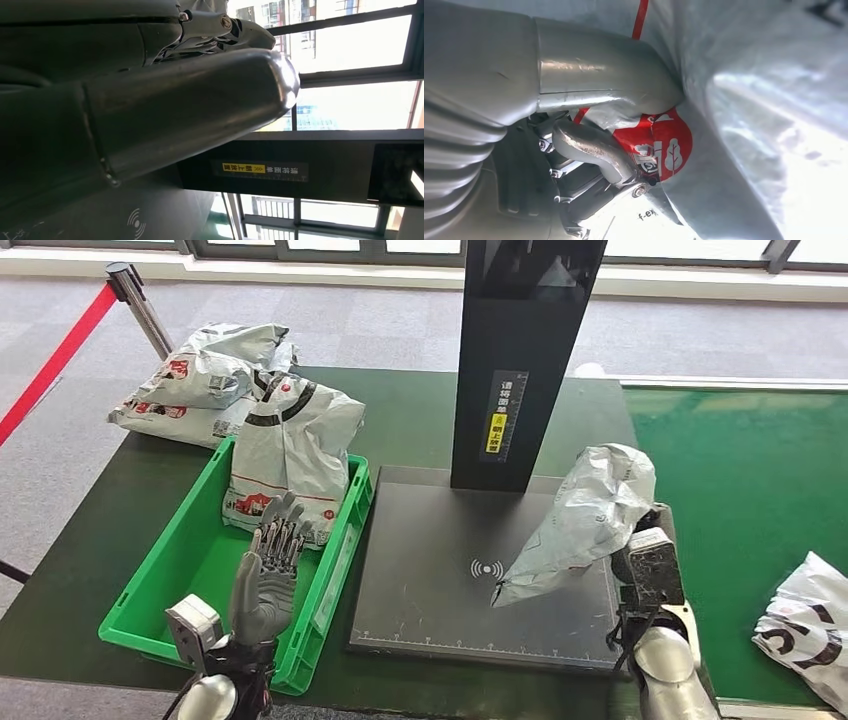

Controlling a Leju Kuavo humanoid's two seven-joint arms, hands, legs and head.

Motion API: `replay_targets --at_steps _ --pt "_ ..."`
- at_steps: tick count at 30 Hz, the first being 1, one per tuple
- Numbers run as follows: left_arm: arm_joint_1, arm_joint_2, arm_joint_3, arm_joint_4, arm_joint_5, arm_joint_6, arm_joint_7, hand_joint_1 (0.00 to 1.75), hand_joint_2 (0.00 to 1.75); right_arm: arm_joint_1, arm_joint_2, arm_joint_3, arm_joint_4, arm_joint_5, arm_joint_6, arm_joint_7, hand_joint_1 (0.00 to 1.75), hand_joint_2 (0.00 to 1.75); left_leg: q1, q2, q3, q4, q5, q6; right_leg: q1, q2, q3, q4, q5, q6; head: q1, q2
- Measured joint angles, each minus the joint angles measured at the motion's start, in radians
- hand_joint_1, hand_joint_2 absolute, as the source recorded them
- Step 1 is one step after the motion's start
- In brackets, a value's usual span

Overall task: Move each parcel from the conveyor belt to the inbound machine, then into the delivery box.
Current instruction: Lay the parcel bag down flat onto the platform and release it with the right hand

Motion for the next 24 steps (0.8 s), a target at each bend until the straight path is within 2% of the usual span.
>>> replay_targets --at_steps 8,12,17,22,24 --pt "0.007 0.0 0.0 -0.007 -0.001 0.001 0.0 0.0 0.0 0.005 -0.001 0.005 0.021 -0.003 0.004 0.005 1.72 1.75 0.0 0.0 -0.001 0.0 0.0 0.0 0.0 0.001 -0.001 0.0 0.0 0.0 0.0 0.0" --pt "0.015 0.002 0.0 -0.013 -0.005 0.016 -0.001 0.0 0.0 0.006 -0.005 0.006 0.027 0.015 0.038 0.072 0.0 1.75 0.0 0.0 -0.001 0.0 0.0 0.0 0.0 0.001 -0.001 0.0 0.0 0.0 0.0 0.0" --pt "0.041 0.005 0.0 -0.035 -0.011 0.031 0.009 0.0 0.0 0.009 -0.011 0.006 0.04 0.099 0.066 0.178 0.0 1.75 0.0 0.0 -0.001 0.0 0.0 0.0 0.0 0.0 -0.001 0.0 0.0 0.0 0.0 0.0" --pt "0.059 0.004 0.0 -0.066 -0.04 0.054 0.055 0.0 0.0 0.04 -0.008 0.006 0.001 0.19 0.072 0.253 0.0 1.75 0.0 0.0 -0.001 0.0 0.0 0.0 0.0 0.001 -0.002 0.0 0.0 0.0 0.0 0.0" --pt "0.066 0.0 0.0 -0.078 -0.053 0.067 0.067 0.0 0.0 0.053 -0.004 0.006 -0.027 0.209 0.08 0.266 0.0 0.87 0.0 0.001 -0.001 0.0 0.0 0.0 0.0 0.001 -0.002 0.0 0.0 0.0 0.0 0.0"
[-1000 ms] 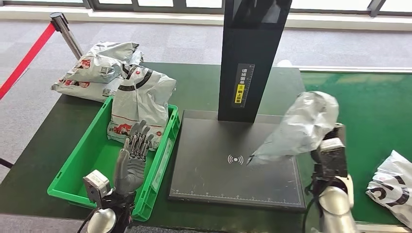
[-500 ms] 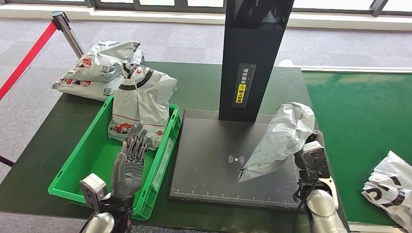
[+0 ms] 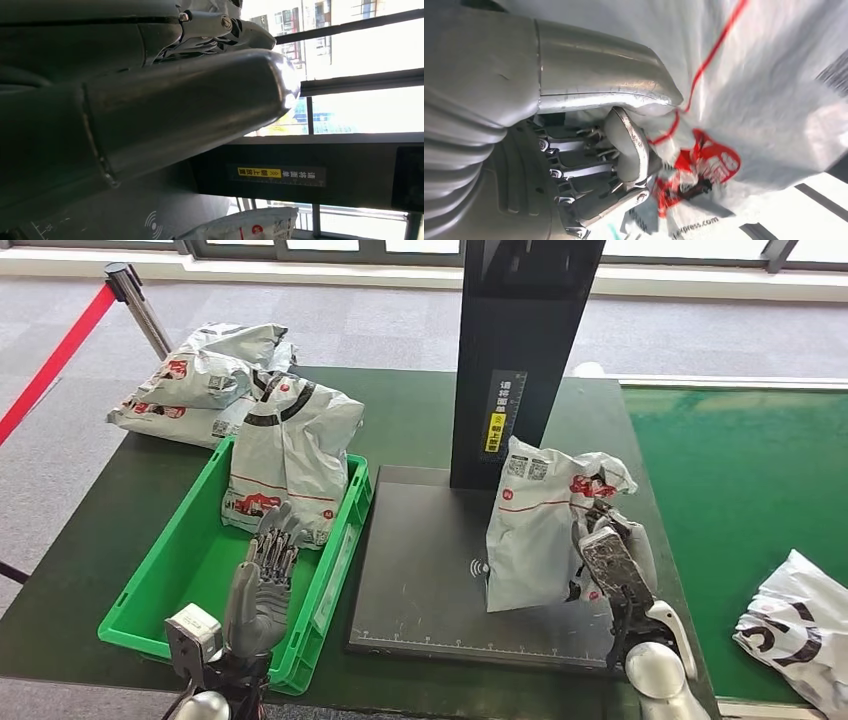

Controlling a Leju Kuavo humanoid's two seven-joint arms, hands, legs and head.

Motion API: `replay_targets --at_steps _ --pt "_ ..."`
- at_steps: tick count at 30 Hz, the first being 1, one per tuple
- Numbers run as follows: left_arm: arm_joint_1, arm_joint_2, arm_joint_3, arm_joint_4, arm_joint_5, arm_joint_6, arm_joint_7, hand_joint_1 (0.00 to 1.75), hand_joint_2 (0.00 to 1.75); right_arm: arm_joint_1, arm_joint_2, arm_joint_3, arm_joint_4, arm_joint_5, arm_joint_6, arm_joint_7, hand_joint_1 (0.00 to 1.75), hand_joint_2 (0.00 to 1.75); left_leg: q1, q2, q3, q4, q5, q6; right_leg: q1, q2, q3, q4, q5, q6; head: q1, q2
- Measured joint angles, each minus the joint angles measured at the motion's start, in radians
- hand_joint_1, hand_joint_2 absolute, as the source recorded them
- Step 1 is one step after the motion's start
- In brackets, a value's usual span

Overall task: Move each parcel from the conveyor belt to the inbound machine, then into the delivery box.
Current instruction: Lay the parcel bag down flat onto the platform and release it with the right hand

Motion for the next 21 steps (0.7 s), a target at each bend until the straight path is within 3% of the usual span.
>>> replay_targets --at_steps 2,8,21 --pt "0.009 -0.004 0.0 -0.011 -0.012 0.013 0.007 0.0 0.0 0.015 0.005 0.0 -0.028 0.007 0.01 0.005 0.0 0.0 0.0 0.0 0.0 0.0 0.0 0.0 0.0 0.0 0.0 0.0 0.0 0.0 0.0 0.0" --pt "0.013 -0.023 0.0 -0.021 -0.032 0.089 0.048 0.0 0.0 0.07 0.019 0.0 -0.077 -0.07 0.086 -0.044 0.0 0.0 0.0 0.0 0.0 0.0 0.0 0.0 0.0 0.0 0.0 0.0 0.0 0.0 0.0 0.0" --pt "-0.006 -0.044 -0.001 -0.005 -0.013 0.154 0.109 0.0 0.0 0.109 0.063 0.0 -0.093 -0.119 0.132 -0.075 0.0 0.0 0.0 0.002 0.0 0.0 0.0 0.0 0.0 0.001 -0.001 0.0 0.0 0.0 0.0 0.0"
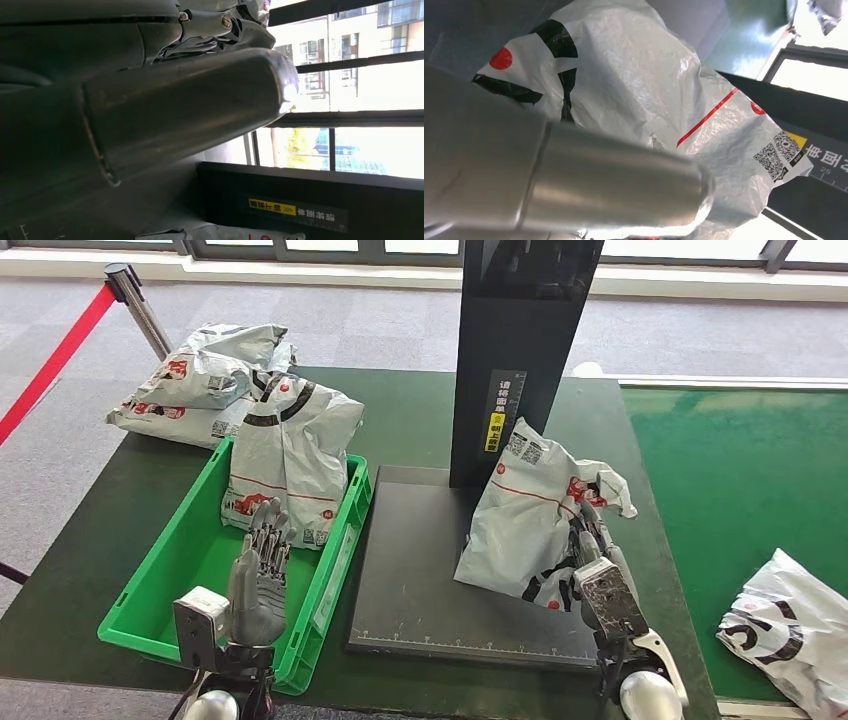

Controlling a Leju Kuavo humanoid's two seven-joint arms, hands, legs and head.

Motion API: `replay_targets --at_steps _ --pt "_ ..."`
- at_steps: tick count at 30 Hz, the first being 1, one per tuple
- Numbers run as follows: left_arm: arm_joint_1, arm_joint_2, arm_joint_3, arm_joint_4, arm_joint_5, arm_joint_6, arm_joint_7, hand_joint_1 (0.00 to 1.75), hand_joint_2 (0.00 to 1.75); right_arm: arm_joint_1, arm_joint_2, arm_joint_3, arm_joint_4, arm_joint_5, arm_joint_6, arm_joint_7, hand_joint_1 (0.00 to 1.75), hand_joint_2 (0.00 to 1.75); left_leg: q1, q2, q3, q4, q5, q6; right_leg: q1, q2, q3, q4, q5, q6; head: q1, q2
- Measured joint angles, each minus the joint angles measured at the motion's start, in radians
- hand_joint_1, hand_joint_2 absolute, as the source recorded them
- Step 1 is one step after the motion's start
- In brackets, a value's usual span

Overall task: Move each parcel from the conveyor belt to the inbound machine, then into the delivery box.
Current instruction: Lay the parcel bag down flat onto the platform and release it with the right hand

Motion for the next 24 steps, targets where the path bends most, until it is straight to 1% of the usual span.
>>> replay_targets --at_steps 4,9,11,14,18,21,23,24 --pt "-0.002 0.0 -0.015 0.0 0.019 0.054 0.04 0.0 0.0 0.01 0.009 0.0 0.003 -0.047 0.079 -0.017 0.0 0.0 0.0 0.0 0.0 0.0 0.0 0.0 0.0 0.0 0.0 0.0 0.0 0.0 0.0 0.0" --pt "-0.005 0.0 -0.034 0.0 0.029 0.069 0.051 0.0 0.0 0.015 0.022 0.0 0.012 -0.063 0.117 -0.016 0.0 0.0 0.0 0.0 0.0 0.0 0.0 0.0 0.0 0.0 0.0 0.0 0.0 0.0 0.0 0.0" --pt "-0.007 0.001 -0.041 0.001 0.032 0.07 0.051 0.0 0.0 0.015 0.023 0.003 0.015 -0.095 0.156 -0.007 0.0 0.0 0.0 0.0 0.0 0.0 0.0 0.0 0.0 0.0 0.0 0.0 0.0 0.0 0.0 0.0" --pt "-0.012 0.002 -0.055 0.001 0.021 0.075 0.051 0.0 0.0 0.017 0.025 0.024 0.014 -0.175 0.202 -0.003 0.0 0.0 0.0 0.0 0.0 0.0 0.0 0.0 0.0 0.0 0.0 0.0 0.0 0.0 0.0 0.0" --pt "-0.022 0.004 -0.082 0.001 -0.02 0.082 0.051 0.0 0.0 0.015 0.026 0.05 -0.013 -0.335 0.252 -0.022 0.0 0.0 0.0 0.0 0.0 0.0 0.0 0.0 0.0 0.0 0.0 0.0 0.0 0.0 0.0 0.0" --pt "-0.038 0.006 -0.103 0.004 -0.05 0.082 0.047 0.0 0.0 0.01 0.025 0.056 -0.029 -0.434 0.288 -0.02 0.0 0.0 0.0 0.0 0.0 0.0 0.0 0.0 0.0 0.0 0.0 0.0 0.0 0.0 0.0 0.0" --pt "-0.052 0.009 -0.118 0.007 -0.091 0.085 0.039 0.0 0.0 0.001 0.025 0.063 -0.034 -0.471 0.289 -0.006 0.0 0.0 0.0 0.0 0.0 0.0 0.0 0.0 0.0 0.0 0.0 0.0 0.0 0.0 0.0 0.0" --pt "-0.059 0.01 -0.127 0.006 -0.117 0.086 0.035 0.0 0.0 -0.005 0.025 0.067 -0.036 -0.459 0.272 0.003 0.0 0.0 0.0 0.0 0.0 0.0 0.0 0.0 0.0 0.0 0.0 0.0 0.0 0.0 0.0 0.0"
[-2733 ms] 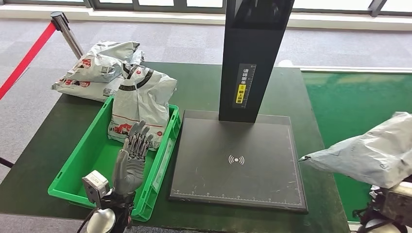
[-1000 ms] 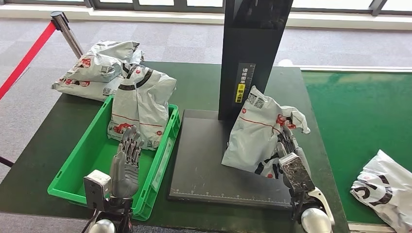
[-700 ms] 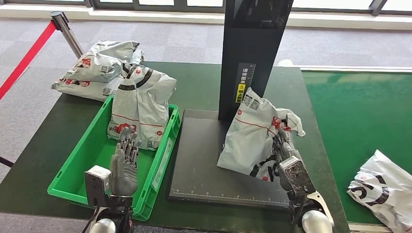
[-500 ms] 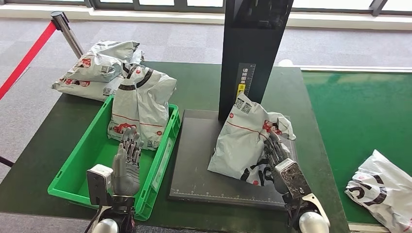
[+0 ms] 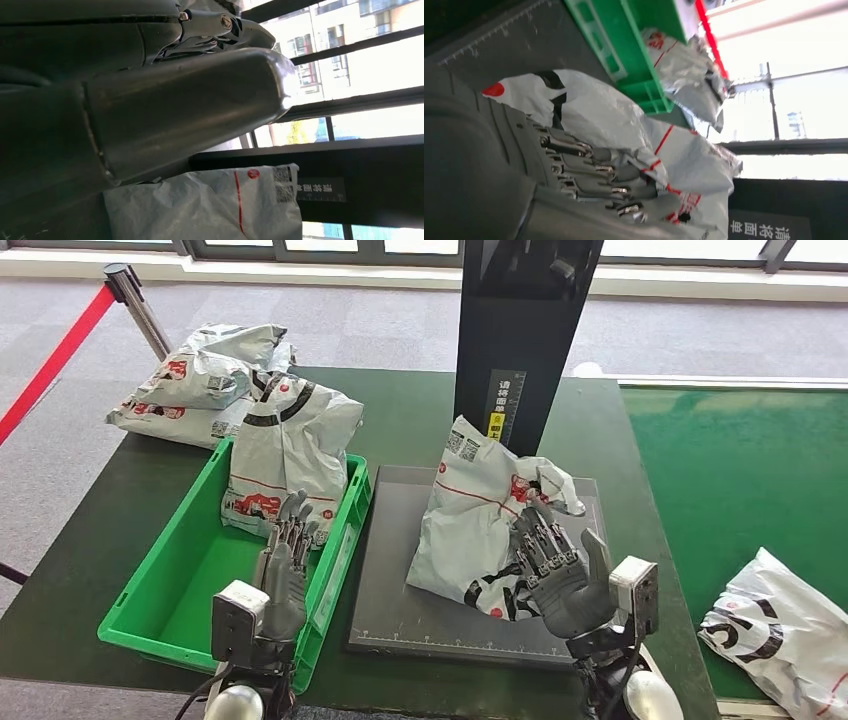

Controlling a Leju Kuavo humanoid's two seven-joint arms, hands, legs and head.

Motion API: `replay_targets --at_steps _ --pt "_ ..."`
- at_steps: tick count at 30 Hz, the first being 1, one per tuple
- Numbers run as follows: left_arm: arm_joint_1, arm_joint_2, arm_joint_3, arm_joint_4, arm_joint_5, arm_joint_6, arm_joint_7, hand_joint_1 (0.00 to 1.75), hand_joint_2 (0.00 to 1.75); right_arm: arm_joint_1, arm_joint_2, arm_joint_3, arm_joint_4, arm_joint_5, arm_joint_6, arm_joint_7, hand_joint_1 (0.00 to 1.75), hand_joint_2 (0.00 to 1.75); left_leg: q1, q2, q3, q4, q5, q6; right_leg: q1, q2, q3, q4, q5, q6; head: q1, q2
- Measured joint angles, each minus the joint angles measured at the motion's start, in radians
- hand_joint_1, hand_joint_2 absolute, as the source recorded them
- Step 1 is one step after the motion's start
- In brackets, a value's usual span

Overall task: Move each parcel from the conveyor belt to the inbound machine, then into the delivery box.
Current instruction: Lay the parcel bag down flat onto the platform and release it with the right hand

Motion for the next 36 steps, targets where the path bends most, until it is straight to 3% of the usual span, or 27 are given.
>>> replay_targets --at_steps 3,5,7,9,11,13,15,18,24,36 --pt "-0.01 0.002 -0.019 -0.014 -0.078 0.002 0.001 0.0 0.0 -0.012 -0.002 0.007 -0.018 0.26 -0.152 0.032 0.0 0.0 0.0 0.0 0.0 0.0 0.0 0.0 0.0 0.0 0.0 0.0 0.0 0.0 0.0 0.0" --pt "-0.007 0.004 -0.022 -0.031 -0.124 0.002 0.004 0.0 0.0 -0.011 -0.008 0.015 -0.052 0.586 -0.291 0.088 0.0 0.0 0.0 0.0 0.0 0.0 0.0 0.0 0.0 0.0 0.0 0.0 0.0 0.0 0.0 0.0" --pt "-0.004 0.006 -0.022 -0.048 -0.16 0.004 0.004 0.0 0.0 -0.008 -0.013 0.021 -0.093 0.884 -0.367 0.135 0.0 0.0 0.0 0.0 0.0 0.0 0.0 0.0 0.0 0.0 0.0 0.0 0.0 0.0 0.0 0.0" --pt "-0.005 0.008 -0.022 -0.059 -0.182 0.007 0.0 0.0 0.87 -0.003 -0.015 0.026 -0.128 1.006 -0.394 0.138 0.0 0.0 0.0 0.001 0.0 0.0 0.0 0.0 0.0 0.001 -0.001 0.0 0.0 0.0 0.0 0.0" --pt "-0.008 0.009 -0.022 -0.065 -0.2 0.014 -0.01 0.0 1.75 0.002 -0.015 0.032 -0.159 1.016 -0.436 0.123 0.0 0.87 0.0 0.001 0.0 0.0 0.0 0.0 0.0 0.001 -0.001 0.0 0.0 0.0 0.0 0.0" --pt "-0.01 0.009 -0.022 -0.069 -0.218 0.026 -0.023 0.0 1.75 0.004 -0.015 0.037 -0.188 1.04 -0.484 0.11 0.0 1.75 0.0 0.001 0.0 0.0 0.0 0.0 0.0 0.001 -0.001 0.0 0.0 0.0 0.0 0.0" --pt "-0.011 0.009 -0.023 -0.072 -0.23 0.036 -0.031 0.0 1.75 0.008 -0.015 0.041 -0.216 1.024 -0.501 0.08 0.0 1.75 0.0 0.001 0.0 0.0 0.0 0.0 0.0 0.001 -0.001 0.0 0.0 0.0 0.0 0.0" --pt "-0.013 0.009 -0.026 -0.072 -0.235 0.039 -0.036 0.0 1.75 0.018 -0.014 0.049 -0.25 0.873 -0.459 0.009 0.0 1.75 0.0 0.001 0.0 0.0 0.0 0.0 0.0 0.001 -0.001 0.0 0.0 0.0 0.0 0.0" --pt "-0.039 0.01 -0.039 -0.054 -0.246 0.024 -0.039 0.0 1.75 0.021 -0.014 0.054 -0.272 0.503 -0.243 -0.152 0.0 1.75 0.0 0.001 0.0 0.0 0.0 0.0 0.0 0.001 -0.001 0.0 0.0 0.0 0.0 0.0" --pt "-0.066 0.01 -0.04 -0.027 -0.248 0.021 -0.039 0.0 1.75 0.021 -0.014 0.054 -0.28 0.462 -0.222 -0.18 0.0 1.75 0.0 0.002 0.0 0.0 0.0 0.0 0.0 0.001 -0.001 0.0 0.0 0.0 0.0 0.0"
